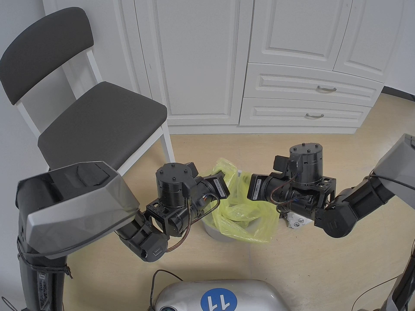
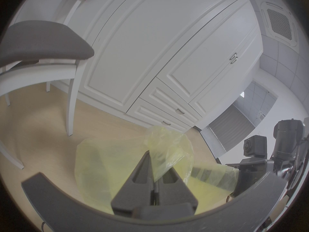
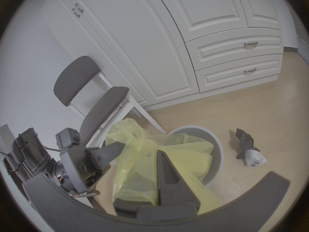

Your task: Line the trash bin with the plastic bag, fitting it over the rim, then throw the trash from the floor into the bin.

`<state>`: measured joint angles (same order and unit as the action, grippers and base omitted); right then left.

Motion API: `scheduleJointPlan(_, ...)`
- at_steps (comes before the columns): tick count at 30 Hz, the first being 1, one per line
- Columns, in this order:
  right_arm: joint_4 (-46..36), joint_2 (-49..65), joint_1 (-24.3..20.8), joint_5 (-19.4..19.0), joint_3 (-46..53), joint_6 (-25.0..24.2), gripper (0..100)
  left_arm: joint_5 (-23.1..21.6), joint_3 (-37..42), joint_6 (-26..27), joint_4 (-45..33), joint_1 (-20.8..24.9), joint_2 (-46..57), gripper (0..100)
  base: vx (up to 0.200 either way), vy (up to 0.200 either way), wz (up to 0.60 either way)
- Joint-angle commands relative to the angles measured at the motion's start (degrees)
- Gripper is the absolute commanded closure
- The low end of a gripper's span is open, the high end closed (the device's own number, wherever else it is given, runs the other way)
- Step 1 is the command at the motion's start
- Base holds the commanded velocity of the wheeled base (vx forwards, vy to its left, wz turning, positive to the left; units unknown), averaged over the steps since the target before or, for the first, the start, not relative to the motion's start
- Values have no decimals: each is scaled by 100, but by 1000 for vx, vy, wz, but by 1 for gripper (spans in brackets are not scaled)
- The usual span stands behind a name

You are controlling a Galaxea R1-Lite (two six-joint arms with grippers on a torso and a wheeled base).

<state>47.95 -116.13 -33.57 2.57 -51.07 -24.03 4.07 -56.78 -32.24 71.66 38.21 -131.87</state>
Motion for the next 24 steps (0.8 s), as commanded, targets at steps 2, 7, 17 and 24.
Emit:
scheduleJointPlan(2, 101, -525, 149, 6, -88, 3, 100, -29, -360, -10, -55, -103, -612, 100, 0, 0, 0)
scheduleJointPlan(7, 110, -516, 220, 6, -105, 12, 100, -47, -465, -10, -64, -85, -727, 100, 0, 0, 0)
scheduleJointPlan(17, -365, 284, 413, -2, 44, 249, 100, -47, -456, -10, -38, 117, -507, 100, 0, 0, 0)
scheduleJointPlan(24, -919, 723, 369, -2, 97, 355, 100, -47, -412, -19, 6, 284, -401, 100, 0, 0, 0)
